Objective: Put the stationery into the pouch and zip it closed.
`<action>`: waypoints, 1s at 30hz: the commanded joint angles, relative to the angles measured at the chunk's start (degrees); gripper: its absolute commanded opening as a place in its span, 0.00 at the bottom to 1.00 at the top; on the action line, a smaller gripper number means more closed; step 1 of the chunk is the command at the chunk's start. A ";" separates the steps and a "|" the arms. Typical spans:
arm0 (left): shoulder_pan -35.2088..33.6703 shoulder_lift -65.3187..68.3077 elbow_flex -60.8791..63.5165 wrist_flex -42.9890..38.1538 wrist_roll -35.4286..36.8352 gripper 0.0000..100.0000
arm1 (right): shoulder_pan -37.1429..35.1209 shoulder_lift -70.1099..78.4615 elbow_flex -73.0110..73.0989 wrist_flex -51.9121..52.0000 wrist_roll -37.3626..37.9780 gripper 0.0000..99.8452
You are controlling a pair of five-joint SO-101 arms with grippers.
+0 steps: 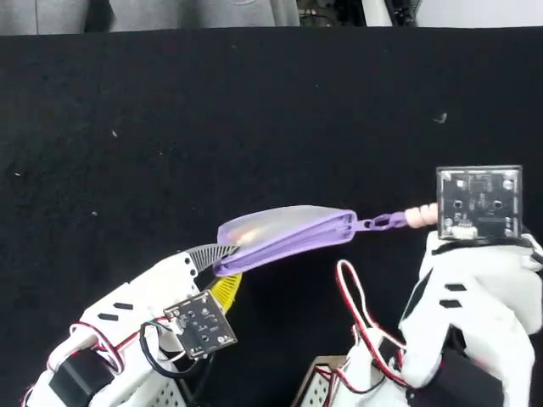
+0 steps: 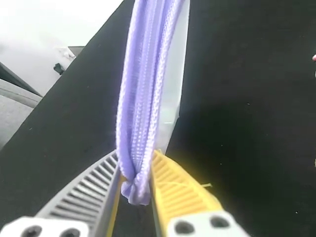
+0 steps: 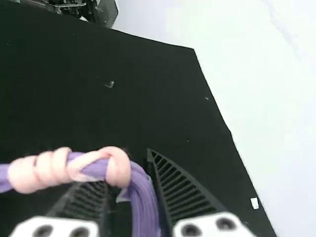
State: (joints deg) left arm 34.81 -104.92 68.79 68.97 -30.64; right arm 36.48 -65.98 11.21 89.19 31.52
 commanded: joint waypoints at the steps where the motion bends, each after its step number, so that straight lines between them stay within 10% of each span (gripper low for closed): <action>1: -3.74 0.26 2.24 0.35 0.00 0.03 | 3.43 5.41 -2.15 -4.66 0.26 0.01; 14: -3.74 0.26 2.24 0.35 0.00 0.03 | 10.02 15.16 -2.07 -10.81 -0.26 0.01; 30: -12.35 0.44 4.09 -8.35 4.92 0.03 | -0.26 15.08 -2.07 -8.26 -5.71 0.18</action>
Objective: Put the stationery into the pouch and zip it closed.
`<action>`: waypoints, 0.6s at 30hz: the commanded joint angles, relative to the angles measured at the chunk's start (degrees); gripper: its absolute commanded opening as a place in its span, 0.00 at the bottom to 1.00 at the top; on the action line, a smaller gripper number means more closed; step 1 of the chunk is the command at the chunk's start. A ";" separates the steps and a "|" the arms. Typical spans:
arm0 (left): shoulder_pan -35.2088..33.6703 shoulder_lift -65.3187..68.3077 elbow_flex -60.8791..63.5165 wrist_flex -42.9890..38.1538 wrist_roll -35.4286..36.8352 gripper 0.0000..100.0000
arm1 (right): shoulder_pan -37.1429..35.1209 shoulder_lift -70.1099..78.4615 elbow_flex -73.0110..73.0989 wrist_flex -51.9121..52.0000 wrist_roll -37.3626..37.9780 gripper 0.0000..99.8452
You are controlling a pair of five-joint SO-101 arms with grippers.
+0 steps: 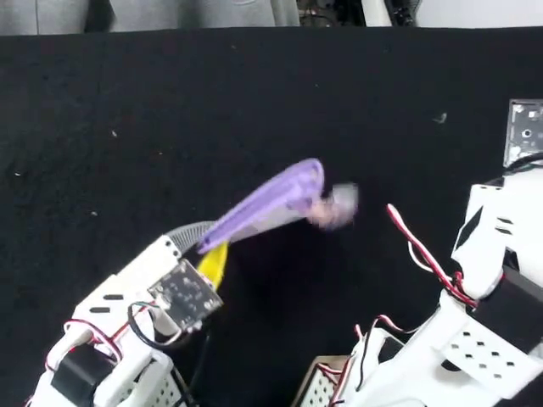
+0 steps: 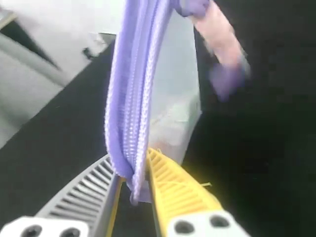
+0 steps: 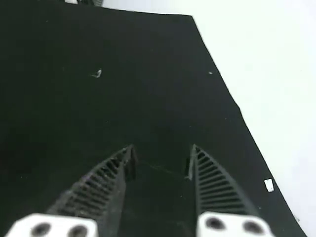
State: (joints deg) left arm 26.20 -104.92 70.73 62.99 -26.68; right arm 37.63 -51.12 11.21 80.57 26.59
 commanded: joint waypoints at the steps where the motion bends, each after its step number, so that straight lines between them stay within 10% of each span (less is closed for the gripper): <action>1: -4.53 0.44 3.03 -3.60 0.97 0.03 | -1.41 0.22 -2.07 0.35 -1.67 0.18; 18: -16.31 0.44 6.73 -12.13 9.93 0.35 | -1.41 0.66 -2.07 0.26 -3.34 0.18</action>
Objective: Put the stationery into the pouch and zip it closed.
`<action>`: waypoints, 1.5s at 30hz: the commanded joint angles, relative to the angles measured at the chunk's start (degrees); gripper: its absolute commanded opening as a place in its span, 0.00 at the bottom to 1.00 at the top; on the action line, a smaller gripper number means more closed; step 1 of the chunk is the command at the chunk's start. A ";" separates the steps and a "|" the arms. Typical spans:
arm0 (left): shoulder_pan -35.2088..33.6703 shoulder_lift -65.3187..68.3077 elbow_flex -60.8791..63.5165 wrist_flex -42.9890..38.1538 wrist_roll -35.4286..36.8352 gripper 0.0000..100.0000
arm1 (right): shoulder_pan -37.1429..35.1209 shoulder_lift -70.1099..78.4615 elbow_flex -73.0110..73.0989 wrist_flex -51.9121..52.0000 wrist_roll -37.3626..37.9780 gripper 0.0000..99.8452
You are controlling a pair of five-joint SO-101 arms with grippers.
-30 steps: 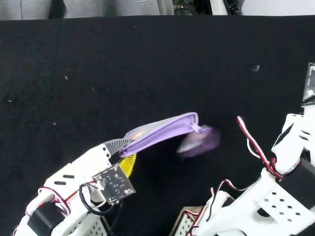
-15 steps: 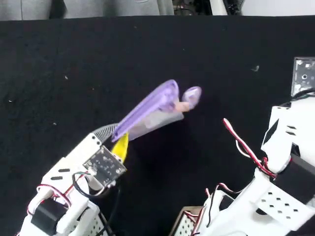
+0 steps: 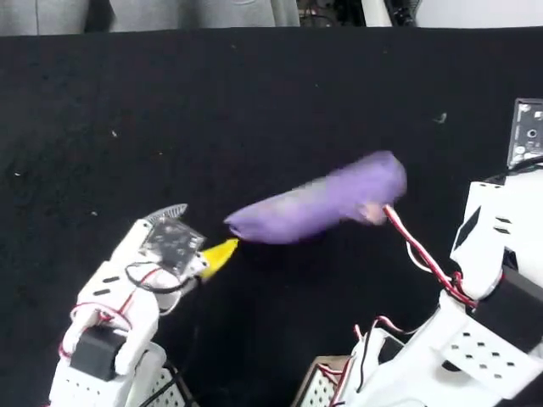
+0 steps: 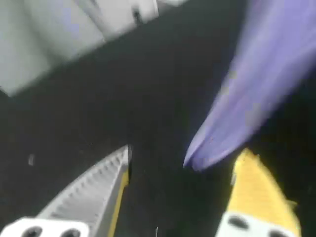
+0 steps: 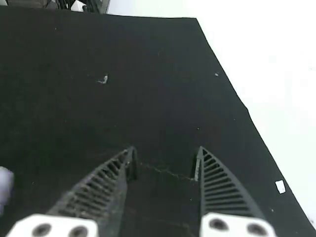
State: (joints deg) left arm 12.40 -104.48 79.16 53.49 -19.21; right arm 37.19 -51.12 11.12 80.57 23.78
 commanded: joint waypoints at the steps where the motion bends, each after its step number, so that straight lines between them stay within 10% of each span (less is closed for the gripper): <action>1: -3.56 0.00 -1.71 -3.43 3.08 0.35 | -0.97 0.66 -1.98 0.26 -0.53 0.18; 17: -23.96 0.00 -1.89 -11.43 12.75 0.35 | -8.18 0.31 4.18 -4.92 -0.62 0.18; 33: -31.69 -0.09 -3.12 -11.25 12.75 0.35 | -39.30 3.82 20.44 -36.13 -23.74 0.18; 45: -31.52 0.00 -2.77 -7.21 12.75 0.35 | -40.88 44.97 -23.78 -14.51 -24.26 0.18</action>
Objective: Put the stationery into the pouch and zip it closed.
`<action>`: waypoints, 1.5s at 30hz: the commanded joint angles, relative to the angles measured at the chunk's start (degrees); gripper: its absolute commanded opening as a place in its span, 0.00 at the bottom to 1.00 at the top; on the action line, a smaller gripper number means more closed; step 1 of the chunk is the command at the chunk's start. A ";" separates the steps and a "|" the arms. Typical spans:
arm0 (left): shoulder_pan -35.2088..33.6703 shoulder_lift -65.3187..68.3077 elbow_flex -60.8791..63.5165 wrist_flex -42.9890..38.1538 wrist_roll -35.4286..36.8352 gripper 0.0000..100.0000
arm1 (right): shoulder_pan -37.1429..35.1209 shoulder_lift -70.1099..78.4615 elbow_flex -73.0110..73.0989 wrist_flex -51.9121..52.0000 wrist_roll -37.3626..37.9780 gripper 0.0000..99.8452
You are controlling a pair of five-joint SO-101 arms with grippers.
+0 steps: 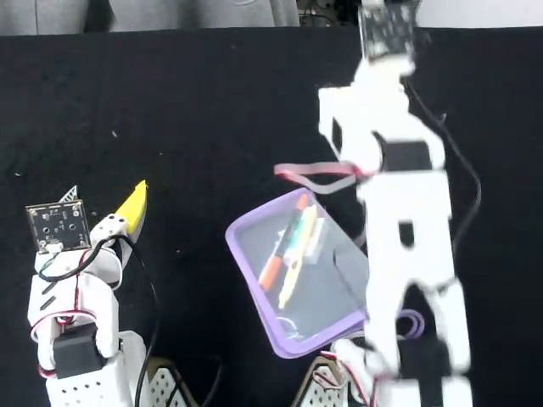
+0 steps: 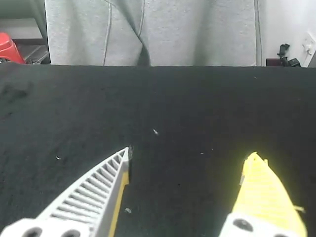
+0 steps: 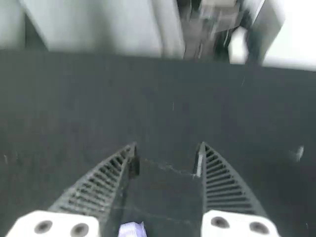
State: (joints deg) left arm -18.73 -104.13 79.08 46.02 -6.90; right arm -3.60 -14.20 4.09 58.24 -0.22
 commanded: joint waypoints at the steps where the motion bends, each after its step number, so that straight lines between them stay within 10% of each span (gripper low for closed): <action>1: -0.48 -0.35 -2.59 0.26 0.44 0.35 | 0.00 10.86 -22.20 10.73 -0.18 0.18; 13: -0.04 -0.35 1.54 0.26 0.44 0.35 | 2.11 27.82 -72.92 43.08 12.04 0.18; 30: 12.88 -0.26 1.45 10.90 -0.26 0.35 | 3.16 4.09 -21.14 42.99 37.19 0.18; 45: 37.85 -0.18 2.07 24.35 -16.09 0.35 | 3.25 -8.22 13.23 42.90 49.58 0.18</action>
State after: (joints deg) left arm 15.47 -104.22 81.63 69.76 -21.76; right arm -1.32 -20.26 15.52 99.47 47.43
